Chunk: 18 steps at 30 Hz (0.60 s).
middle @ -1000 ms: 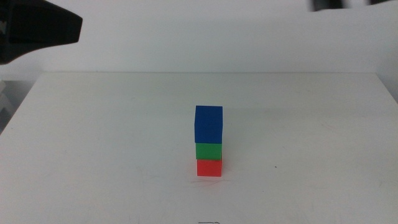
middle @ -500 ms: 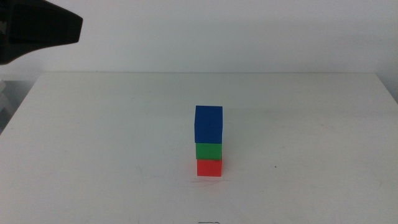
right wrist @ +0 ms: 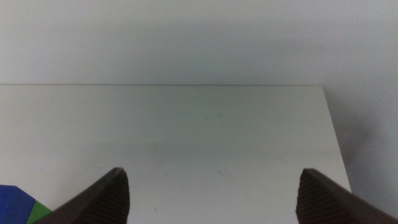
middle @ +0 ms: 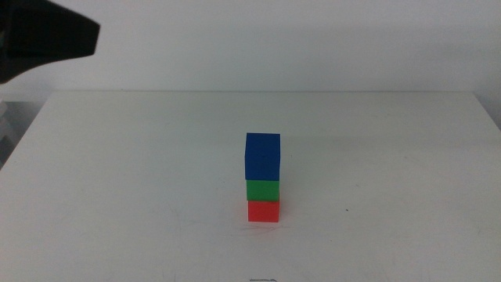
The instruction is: Stack red cubes first, then green, then blue cubes in a specific spot.
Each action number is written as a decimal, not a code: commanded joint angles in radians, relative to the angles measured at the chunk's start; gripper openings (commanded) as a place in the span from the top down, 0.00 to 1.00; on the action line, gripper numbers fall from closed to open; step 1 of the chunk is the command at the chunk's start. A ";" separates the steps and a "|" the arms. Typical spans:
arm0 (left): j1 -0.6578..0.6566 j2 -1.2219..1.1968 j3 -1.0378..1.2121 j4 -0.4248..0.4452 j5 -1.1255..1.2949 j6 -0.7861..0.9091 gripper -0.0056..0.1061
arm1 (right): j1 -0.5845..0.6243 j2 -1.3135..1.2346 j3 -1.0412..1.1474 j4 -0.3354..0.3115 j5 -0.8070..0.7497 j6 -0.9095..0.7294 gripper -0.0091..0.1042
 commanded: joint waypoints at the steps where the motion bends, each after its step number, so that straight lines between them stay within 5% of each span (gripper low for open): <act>1: 0.001 -0.033 -0.003 0.050 -0.068 -0.013 0.12 | -0.006 -0.013 -0.025 -0.014 -0.061 -0.010 0.25; 5: 0.050 -0.109 0.105 0.188 -0.210 -0.116 0.12 | -0.006 -0.013 -0.025 -0.014 -0.061 -0.010 0.25; 11: 0.236 -0.241 0.304 0.216 -0.496 -0.222 0.12 | -0.006 -0.013 -0.025 -0.017 -0.061 -0.010 0.25; 18: 0.386 -0.313 0.403 0.209 -0.506 -0.221 0.12 | -0.006 -0.013 -0.025 -0.017 -0.061 -0.010 0.25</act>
